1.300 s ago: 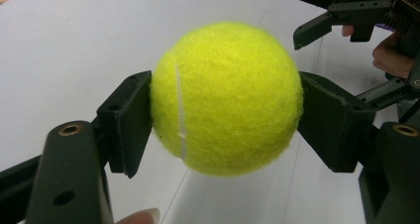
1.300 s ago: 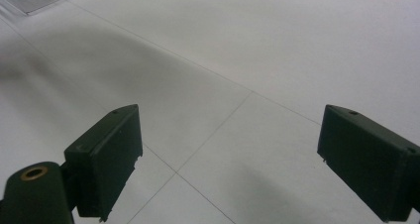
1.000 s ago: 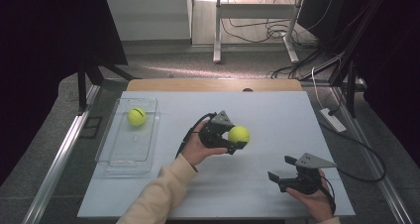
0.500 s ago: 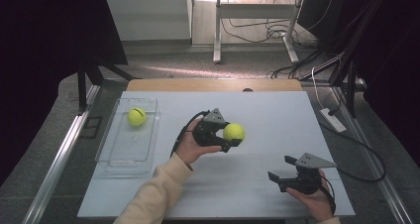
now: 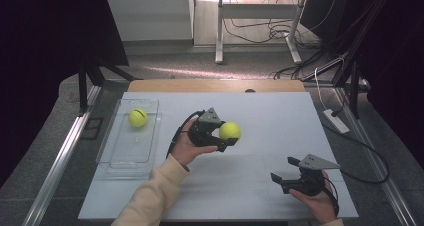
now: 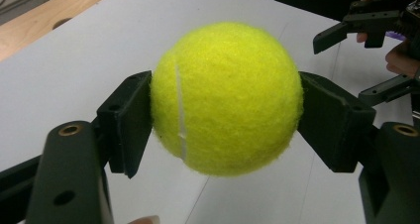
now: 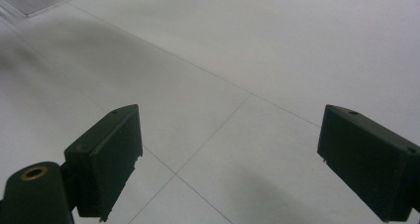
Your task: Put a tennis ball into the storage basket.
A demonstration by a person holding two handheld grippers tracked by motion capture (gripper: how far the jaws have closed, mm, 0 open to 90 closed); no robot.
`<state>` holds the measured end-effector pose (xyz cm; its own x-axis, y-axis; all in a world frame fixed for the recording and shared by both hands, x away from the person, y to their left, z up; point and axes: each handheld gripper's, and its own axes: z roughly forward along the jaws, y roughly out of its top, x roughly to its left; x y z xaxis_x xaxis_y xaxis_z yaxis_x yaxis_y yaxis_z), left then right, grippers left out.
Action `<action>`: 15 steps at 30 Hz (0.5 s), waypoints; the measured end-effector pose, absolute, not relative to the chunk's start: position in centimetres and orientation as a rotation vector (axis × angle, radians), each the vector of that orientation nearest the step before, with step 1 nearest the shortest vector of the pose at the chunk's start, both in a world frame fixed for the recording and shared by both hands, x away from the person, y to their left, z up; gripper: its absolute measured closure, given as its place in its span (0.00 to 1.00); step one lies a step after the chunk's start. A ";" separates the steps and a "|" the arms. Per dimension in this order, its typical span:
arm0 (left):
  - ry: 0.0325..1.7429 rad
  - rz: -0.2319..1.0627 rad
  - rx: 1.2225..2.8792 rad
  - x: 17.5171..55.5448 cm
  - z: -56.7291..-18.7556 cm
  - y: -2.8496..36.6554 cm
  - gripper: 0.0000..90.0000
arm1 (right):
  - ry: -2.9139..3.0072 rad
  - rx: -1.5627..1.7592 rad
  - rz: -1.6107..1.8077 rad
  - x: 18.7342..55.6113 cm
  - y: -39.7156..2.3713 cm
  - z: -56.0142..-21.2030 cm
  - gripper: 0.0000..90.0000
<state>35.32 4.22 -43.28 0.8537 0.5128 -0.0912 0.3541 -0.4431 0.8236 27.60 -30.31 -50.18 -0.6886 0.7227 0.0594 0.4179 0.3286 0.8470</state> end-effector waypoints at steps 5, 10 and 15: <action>0.640 0.231 2.075 35.2 -43.1 4.8 0.30 | 2.270 1.017 1.300 27.6 -30.3 -50.2 0.11; 0.653 0.243 2.065 35.1 -43.0 5.5 0.30 | 2.266 1.015 1.300 27.6 -30.2 -50.1 0.11; 0.660 0.249 2.057 35.1 -43.0 6.1 0.30 | 2.267 1.017 1.298 27.7 -30.1 -50.1 0.11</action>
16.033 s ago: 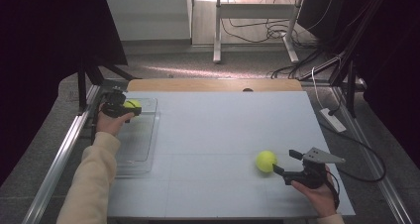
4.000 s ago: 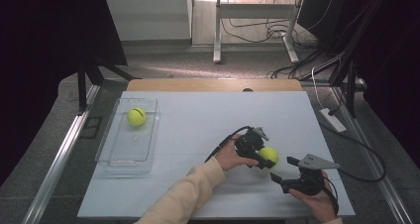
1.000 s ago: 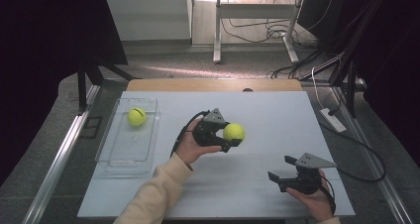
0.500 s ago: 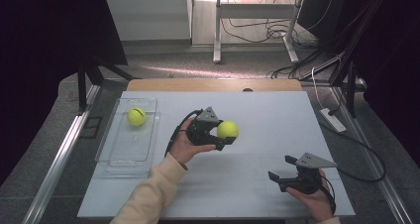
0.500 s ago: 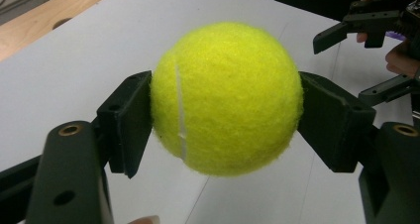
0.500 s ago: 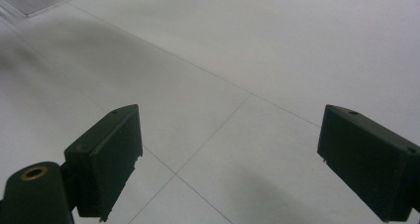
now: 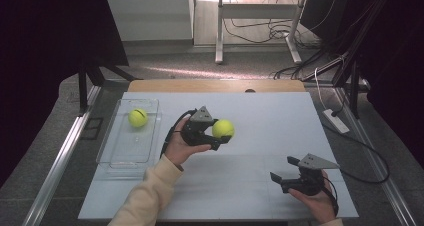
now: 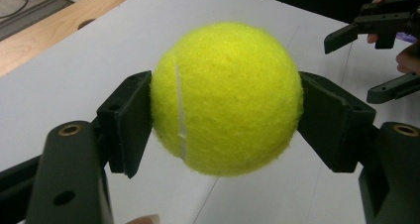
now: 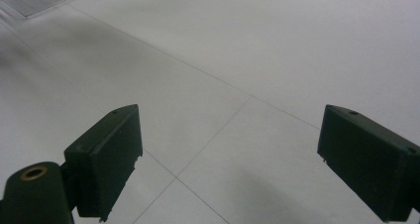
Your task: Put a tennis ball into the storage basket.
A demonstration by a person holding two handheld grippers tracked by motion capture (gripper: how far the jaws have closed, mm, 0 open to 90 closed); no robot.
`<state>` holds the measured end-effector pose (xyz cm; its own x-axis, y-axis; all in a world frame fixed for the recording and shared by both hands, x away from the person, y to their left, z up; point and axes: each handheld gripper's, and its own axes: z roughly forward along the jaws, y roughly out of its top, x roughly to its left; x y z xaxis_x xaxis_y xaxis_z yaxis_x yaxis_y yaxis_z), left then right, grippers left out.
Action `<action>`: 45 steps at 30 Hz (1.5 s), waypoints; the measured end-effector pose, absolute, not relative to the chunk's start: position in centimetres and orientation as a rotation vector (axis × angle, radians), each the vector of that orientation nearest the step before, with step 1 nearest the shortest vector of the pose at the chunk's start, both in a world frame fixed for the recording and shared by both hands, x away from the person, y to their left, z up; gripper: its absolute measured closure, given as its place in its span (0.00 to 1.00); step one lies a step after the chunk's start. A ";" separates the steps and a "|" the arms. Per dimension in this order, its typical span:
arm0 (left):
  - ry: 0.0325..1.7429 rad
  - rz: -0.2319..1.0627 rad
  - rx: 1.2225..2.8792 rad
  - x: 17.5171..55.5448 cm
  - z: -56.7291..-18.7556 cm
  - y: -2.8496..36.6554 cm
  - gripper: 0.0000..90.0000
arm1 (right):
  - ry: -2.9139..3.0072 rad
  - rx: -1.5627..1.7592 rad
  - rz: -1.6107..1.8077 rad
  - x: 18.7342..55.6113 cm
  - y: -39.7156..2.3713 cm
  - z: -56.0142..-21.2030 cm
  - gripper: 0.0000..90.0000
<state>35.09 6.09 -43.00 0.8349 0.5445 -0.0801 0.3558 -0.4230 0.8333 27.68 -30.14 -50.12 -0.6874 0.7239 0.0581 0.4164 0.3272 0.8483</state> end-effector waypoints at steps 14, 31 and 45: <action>0.705 0.264 2.024 34.9 -43.2 8.5 0.30 | 2.269 1.020 1.288 27.8 -29.9 -50.1 0.11; 0.763 0.289 1.984 34.5 -43.3 10.8 0.30 | 2.266 1.027 1.290 27.8 -29.8 -50.1 0.11; 0.800 0.337 1.985 34.2 -43.3 12.3 0.30 | 2.268 1.026 1.286 27.7 -29.8 -50.1 0.11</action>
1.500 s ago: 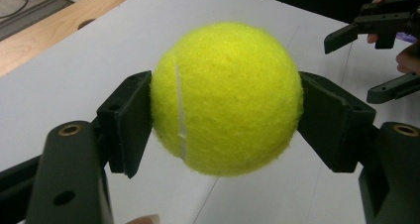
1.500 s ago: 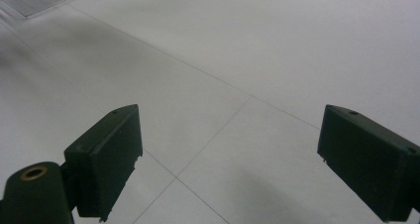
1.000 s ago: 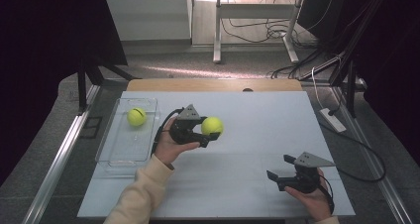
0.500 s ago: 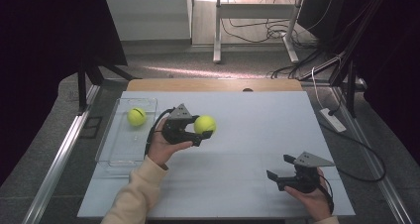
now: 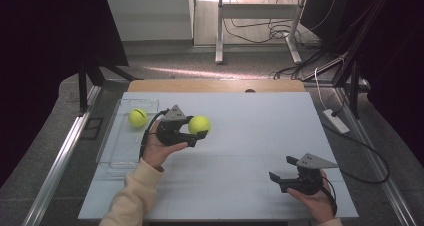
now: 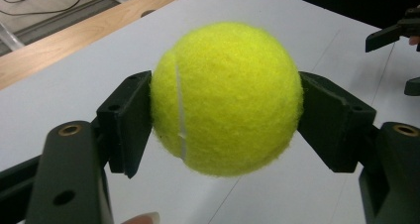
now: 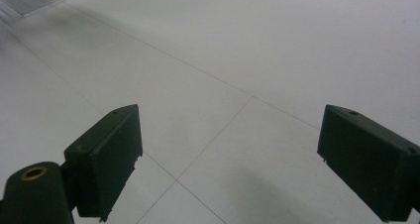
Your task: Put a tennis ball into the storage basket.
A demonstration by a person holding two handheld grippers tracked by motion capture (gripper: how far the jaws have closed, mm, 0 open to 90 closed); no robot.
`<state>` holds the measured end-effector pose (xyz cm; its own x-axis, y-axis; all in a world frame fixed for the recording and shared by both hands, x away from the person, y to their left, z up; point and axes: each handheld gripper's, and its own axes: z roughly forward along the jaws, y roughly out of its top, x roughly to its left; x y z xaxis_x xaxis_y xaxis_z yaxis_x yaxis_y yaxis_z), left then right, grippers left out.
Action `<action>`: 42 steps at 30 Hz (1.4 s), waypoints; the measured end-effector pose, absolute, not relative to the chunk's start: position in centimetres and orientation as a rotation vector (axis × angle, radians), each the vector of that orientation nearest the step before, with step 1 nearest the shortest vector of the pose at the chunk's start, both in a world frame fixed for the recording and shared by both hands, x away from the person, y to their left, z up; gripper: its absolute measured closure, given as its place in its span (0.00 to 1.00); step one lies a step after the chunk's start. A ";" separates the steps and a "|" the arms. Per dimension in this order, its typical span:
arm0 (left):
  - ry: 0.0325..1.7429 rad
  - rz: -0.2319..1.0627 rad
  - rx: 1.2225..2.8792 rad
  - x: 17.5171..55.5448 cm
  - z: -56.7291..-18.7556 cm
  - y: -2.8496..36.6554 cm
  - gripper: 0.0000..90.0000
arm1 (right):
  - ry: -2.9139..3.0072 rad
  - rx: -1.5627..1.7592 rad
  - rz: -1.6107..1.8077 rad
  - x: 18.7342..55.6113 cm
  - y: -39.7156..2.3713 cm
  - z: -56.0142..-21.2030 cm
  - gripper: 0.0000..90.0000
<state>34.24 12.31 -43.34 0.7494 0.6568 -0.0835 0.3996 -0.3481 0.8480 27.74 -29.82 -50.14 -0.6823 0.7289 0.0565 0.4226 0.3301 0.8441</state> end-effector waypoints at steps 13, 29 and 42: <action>0.837 0.364 1.951 34.3 -43.0 13.9 0.30 | 2.266 1.023 1.286 27.7 -29.9 -50.1 0.11; 0.900 0.399 1.888 34.1 -42.6 16.5 0.30 | 2.264 1.017 1.295 27.7 -29.9 -50.0 0.11; 0.950 0.442 1.864 34.1 -42.4 18.4 0.30 | 2.246 1.018 1.309 27.6 -29.9 -49.8 0.11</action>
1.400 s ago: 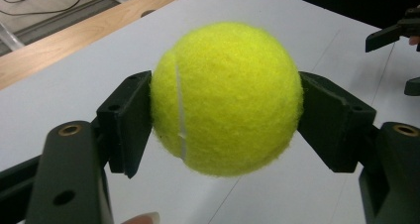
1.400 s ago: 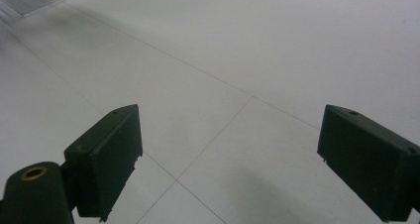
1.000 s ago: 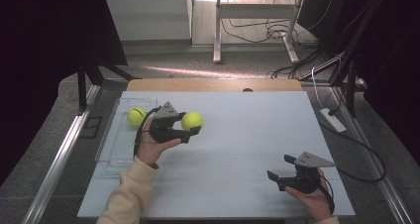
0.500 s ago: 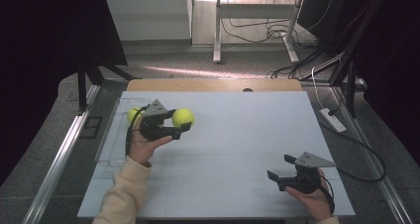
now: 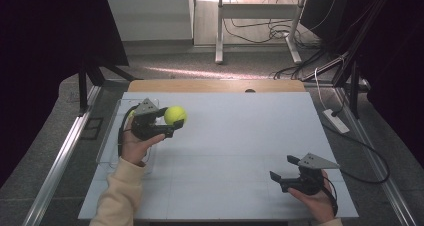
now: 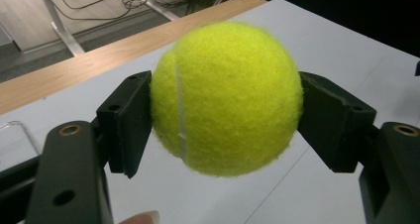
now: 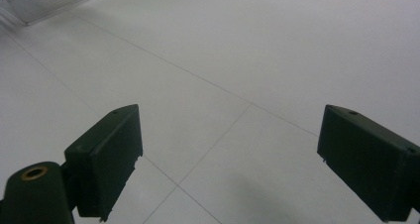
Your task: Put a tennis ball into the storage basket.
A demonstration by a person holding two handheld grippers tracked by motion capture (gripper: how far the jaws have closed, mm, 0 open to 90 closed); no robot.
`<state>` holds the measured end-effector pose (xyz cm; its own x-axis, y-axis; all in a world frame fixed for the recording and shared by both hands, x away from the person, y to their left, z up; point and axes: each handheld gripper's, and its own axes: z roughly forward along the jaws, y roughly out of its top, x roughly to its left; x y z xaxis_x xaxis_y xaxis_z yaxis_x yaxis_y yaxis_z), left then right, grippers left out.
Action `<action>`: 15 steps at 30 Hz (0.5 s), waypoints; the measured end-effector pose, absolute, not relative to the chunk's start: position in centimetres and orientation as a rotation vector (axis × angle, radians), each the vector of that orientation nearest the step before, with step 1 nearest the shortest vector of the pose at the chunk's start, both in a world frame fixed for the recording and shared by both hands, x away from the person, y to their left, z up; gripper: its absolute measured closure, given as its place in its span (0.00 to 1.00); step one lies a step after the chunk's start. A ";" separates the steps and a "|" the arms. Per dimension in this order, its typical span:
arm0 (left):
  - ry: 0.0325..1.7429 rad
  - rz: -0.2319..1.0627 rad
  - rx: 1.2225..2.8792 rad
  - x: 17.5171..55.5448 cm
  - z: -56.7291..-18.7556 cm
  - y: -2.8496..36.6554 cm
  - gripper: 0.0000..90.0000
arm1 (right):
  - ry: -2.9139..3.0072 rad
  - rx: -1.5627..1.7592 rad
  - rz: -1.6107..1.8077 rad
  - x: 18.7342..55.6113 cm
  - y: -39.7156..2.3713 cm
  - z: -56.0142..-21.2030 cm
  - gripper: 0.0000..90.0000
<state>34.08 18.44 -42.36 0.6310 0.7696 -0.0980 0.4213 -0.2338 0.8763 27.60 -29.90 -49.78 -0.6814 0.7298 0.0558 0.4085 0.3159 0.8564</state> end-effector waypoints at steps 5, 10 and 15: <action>0.969 0.445 1.856 34.1 -42.4 19.1 0.30 | 2.250 1.012 1.306 27.6 -29.8 -49.8 0.11; 1.016 0.467 1.857 34.3 -42.7 19.9 0.30 | 2.252 1.008 1.303 27.6 -29.7 -49.9 0.11; 1.040 0.467 1.851 34.3 -42.9 20.5 0.30 | 2.250 1.012 1.301 27.6 -29.9 -49.8 0.11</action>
<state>34.27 20.49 -42.90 0.5692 0.8151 -0.1075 0.4615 -0.2086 0.8622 27.59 -29.87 -49.83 -0.6834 0.7283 0.0499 0.4066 0.3229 0.8547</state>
